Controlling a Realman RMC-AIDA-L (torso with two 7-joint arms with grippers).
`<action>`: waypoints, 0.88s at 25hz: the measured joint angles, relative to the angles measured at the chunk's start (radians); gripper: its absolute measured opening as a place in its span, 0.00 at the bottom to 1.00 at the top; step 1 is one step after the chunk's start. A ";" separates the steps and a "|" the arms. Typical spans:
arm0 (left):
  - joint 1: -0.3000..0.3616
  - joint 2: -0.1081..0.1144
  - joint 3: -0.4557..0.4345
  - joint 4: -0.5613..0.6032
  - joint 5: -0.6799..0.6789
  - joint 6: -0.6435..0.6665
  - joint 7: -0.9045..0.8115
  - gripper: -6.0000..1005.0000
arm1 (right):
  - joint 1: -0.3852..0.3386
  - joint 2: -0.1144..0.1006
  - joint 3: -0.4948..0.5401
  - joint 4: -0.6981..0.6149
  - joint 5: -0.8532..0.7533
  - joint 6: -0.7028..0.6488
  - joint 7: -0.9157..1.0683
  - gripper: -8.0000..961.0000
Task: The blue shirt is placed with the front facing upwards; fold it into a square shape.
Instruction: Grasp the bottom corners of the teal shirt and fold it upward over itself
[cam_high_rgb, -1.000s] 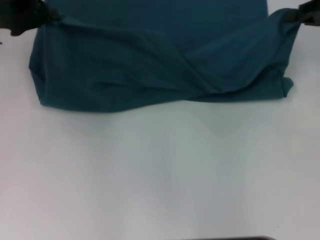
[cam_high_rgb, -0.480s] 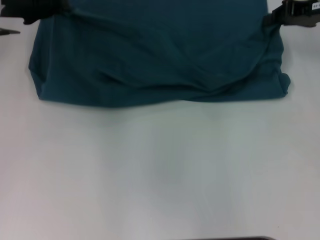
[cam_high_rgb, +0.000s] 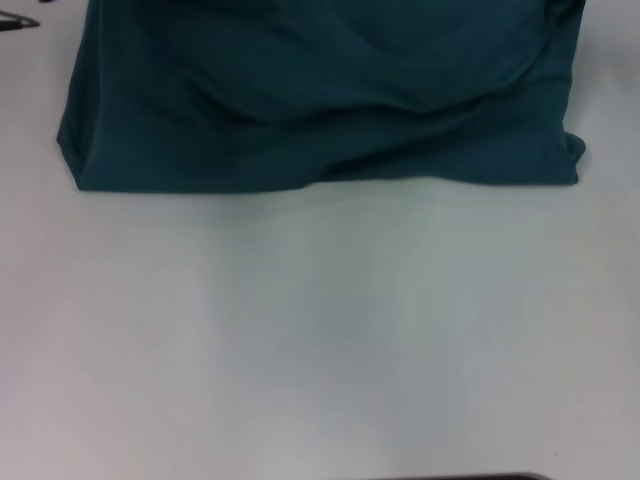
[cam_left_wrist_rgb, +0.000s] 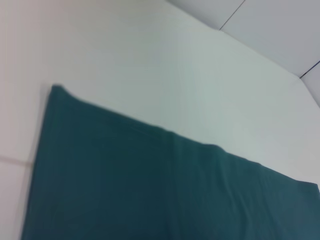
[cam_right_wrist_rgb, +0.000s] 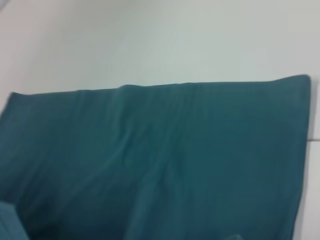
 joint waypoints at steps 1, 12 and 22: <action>-0.005 -0.002 0.005 0.002 0.000 -0.010 0.010 0.01 | 0.004 0.004 -0.004 0.002 -0.011 0.012 -0.001 0.08; -0.011 -0.016 0.131 0.033 0.014 -0.145 -0.031 0.01 | 0.043 0.075 -0.138 0.020 -0.167 0.179 0.005 0.09; 0.001 -0.011 0.127 0.021 0.057 -0.189 -0.137 0.01 | 0.083 0.095 -0.142 0.025 -0.190 0.205 -0.003 0.09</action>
